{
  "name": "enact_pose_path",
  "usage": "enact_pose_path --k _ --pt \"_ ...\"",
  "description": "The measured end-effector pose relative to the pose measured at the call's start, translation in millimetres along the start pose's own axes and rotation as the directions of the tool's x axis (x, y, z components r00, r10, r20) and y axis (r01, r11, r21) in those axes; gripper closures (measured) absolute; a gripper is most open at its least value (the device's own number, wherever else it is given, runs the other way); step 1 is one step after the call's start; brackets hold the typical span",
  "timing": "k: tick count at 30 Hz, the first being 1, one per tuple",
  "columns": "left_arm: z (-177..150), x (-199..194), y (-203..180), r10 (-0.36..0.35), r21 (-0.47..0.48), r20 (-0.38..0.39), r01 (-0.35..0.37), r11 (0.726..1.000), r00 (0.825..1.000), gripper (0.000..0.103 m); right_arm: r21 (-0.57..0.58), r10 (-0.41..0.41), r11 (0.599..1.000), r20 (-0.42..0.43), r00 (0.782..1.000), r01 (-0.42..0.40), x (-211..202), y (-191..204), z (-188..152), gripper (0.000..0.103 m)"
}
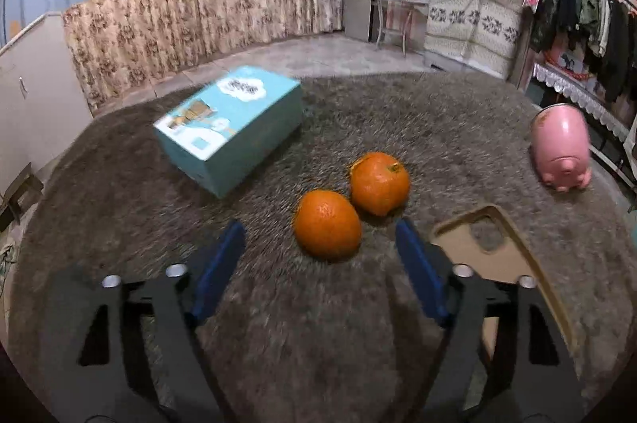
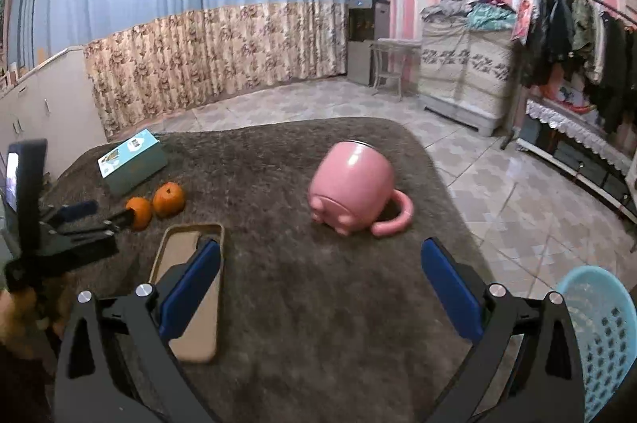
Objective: Collect trash
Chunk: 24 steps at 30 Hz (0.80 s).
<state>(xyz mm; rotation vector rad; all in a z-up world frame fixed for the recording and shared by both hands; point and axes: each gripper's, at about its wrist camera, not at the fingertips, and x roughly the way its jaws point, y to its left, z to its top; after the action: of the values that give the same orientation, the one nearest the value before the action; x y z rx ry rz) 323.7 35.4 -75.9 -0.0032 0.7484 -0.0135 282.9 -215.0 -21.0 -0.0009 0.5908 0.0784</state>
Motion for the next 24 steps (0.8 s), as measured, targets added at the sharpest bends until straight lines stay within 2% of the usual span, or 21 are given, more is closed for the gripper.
enact_pose_path --k 1,3,6,9,12,14,16,19,21,23,24 --pt "1.3 8.3 3.5 -0.023 -0.011 -0.029 0.023 1.0 0.999 0.05 -0.007 0.011 1.0 -0.006 1.0 -0.011 5.6 4.1 0.9 0.005" --pt "2.0 17.3 9.0 -0.082 -0.044 -0.065 0.079 0.996 0.995 0.065 -0.031 0.028 0.999 -0.018 0.999 -0.028 15.6 15.2 4.4 0.005" --pt "0.8 14.2 15.8 -0.12 -0.075 -0.046 0.117 0.99 0.992 0.075 -0.063 0.045 0.997 -0.032 0.998 -0.047 26.9 32.4 9.1 0.005" --pt "2.5 -1.1 27.6 -0.103 -0.08 -0.011 0.102 0.992 0.995 0.076 -0.082 0.091 0.992 -0.055 0.994 -0.096 38.2 55.4 12.4 0.005" --pt "3.8 -29.3 49.7 -0.035 -0.076 0.043 0.038 0.996 0.998 0.076 -0.138 0.121 0.982 -0.079 0.989 -0.131 53.2 87.5 15.2 0.006" --pt "3.3 -46.6 66.8 0.012 -0.082 0.069 -0.007 0.997 0.998 0.076 -0.178 0.145 0.97 -0.11 0.983 -0.163 66.8 110.3 16.6 0.011" --pt "3.1 -60.1 85.4 0.055 -0.098 0.083 -0.047 0.994 0.995 0.076 -0.189 0.16 0.964 -0.146 0.976 -0.187 79.7 124.4 18.0 0.022" --pt "-1.2 -76.4 116.5 0.096 -0.129 0.101 -0.082 0.988 0.99 0.076 -0.162 0.206 0.958 -0.189 0.96 -0.237 95.0 141.4 20.4 0.025" --pt "-4.5 -82.6 128.1 0.112 -0.148 0.107 -0.095 0.984 0.988 0.076 -0.174 0.2 0.955 -0.217 0.955 -0.24 105.8 151.8 19.4 0.026" --pt "-6.6 -84.3 139.4 0.124 -0.167 0.103 -0.106 0.98 0.987 0.076 -0.173 0.198 0.954 -0.245 0.949 -0.244 116.1 159.4 18.0 0.033" --pt "-8.5 -83.8 143.4 0.129 -0.174 0.097 -0.111 0.978 0.987 0.076 -0.157 0.208 0.954 -0.266 0.941 -0.255 123.0 162.5 17.5 0.041"
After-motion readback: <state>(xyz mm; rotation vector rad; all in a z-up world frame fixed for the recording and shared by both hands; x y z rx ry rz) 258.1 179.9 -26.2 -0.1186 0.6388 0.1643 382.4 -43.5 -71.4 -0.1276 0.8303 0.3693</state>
